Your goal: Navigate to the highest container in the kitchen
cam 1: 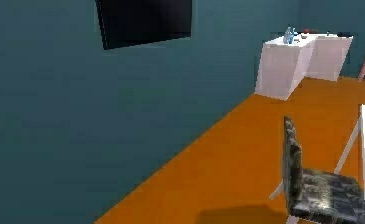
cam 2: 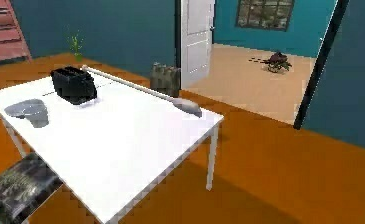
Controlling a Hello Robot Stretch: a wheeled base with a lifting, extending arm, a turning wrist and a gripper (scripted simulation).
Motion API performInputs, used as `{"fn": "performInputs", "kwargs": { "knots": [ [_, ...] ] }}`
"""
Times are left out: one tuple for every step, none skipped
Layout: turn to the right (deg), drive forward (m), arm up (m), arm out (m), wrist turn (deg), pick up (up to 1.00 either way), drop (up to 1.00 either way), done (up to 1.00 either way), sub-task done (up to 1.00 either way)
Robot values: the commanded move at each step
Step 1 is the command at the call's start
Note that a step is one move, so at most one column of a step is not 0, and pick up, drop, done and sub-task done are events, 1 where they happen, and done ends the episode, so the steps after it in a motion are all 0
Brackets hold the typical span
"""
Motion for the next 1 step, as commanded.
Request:
{"fn": "performInputs", "kwargs": {
  "knots": [
    [0.0,0.45,0.0,0.0,0.0,0.0,0.0,0.0,0.0]
  ]
}}
